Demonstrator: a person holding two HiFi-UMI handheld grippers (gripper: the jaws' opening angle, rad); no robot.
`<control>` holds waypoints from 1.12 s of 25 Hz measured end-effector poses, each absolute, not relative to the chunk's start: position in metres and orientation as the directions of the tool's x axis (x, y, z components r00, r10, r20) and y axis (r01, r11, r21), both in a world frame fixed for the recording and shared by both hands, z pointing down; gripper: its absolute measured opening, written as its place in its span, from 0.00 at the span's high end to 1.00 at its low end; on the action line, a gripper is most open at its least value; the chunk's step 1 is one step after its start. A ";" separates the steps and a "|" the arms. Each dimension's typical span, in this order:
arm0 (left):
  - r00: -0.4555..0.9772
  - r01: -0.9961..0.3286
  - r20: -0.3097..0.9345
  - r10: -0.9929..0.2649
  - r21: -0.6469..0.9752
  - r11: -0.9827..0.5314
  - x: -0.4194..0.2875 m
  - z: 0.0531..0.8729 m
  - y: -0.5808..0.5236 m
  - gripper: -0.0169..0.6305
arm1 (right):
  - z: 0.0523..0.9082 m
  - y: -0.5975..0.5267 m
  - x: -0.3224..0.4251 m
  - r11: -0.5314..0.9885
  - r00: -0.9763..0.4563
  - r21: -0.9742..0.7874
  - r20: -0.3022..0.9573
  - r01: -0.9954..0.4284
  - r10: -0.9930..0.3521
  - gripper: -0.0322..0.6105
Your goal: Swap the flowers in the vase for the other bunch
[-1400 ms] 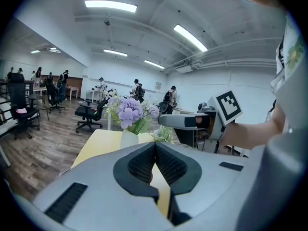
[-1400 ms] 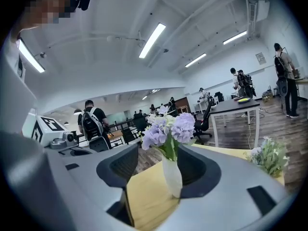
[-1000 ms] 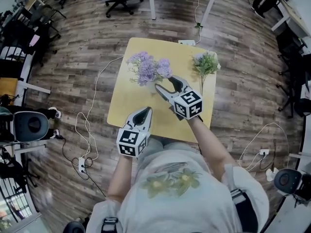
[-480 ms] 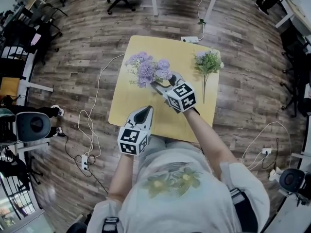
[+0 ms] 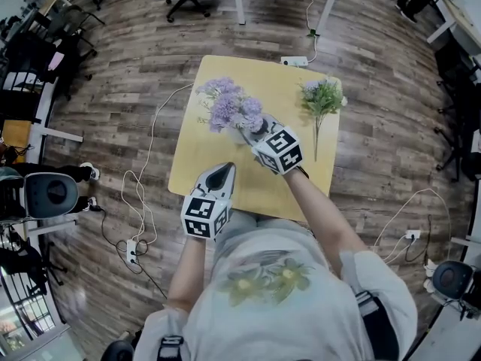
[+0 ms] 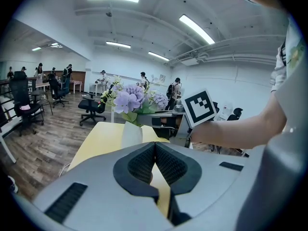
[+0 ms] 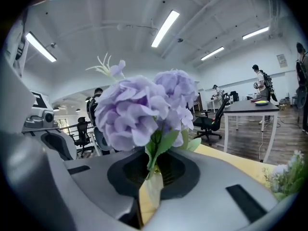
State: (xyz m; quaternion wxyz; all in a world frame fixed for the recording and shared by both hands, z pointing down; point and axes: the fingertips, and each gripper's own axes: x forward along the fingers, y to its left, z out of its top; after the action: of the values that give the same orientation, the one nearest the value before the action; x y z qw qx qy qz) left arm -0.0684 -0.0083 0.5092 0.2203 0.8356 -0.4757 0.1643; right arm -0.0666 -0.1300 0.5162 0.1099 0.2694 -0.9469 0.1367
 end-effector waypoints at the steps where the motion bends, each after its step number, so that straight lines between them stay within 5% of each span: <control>1: 0.493 -0.867 0.484 -0.723 0.211 -0.451 -0.069 0.509 -0.008 0.95 | 0.513 -0.130 -0.067 0.817 -0.831 -0.197 0.272 -0.542 -0.485 0.86; 28: 0.504 -0.860 0.444 -0.741 0.176 -0.479 -0.069 0.489 -0.016 0.95 | 0.351 -0.126 -0.038 0.839 -0.853 -0.177 0.016 -0.515 -0.521 0.86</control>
State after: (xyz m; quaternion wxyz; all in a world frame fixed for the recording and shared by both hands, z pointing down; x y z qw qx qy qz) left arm -0.0692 -0.0158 0.4885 0.1914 0.8457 -0.4733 0.1556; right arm -0.0381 -0.1261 0.3505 -0.0165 0.2702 -0.9587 0.0879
